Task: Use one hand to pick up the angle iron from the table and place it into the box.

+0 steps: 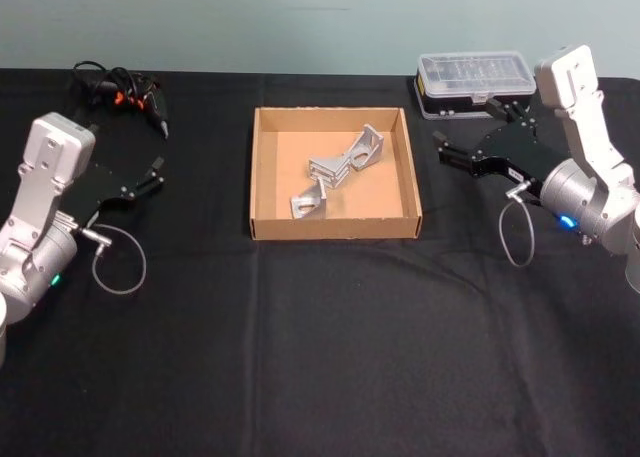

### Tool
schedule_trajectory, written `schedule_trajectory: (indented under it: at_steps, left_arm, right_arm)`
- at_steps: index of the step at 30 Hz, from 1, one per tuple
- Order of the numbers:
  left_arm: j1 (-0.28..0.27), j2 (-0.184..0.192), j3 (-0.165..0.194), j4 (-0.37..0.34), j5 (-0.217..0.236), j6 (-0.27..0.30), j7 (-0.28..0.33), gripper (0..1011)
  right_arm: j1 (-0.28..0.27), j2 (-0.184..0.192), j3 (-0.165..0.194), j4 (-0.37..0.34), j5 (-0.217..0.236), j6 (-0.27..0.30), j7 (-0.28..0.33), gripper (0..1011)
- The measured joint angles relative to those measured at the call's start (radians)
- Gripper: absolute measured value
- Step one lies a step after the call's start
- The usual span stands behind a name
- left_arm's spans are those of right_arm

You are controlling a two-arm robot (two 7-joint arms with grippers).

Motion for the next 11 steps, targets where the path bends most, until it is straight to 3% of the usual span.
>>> schedule_trajectory:
  at_steps: [11]
  left_arm:
    - [0.000, 0.000, 0.000, 0.000, 0.000, 0.000, 0.000, 1011]
  right_arm:
    - [0.001, 0.000, -0.001, -0.001, 0.001, 0.000, 0.002, 1002]
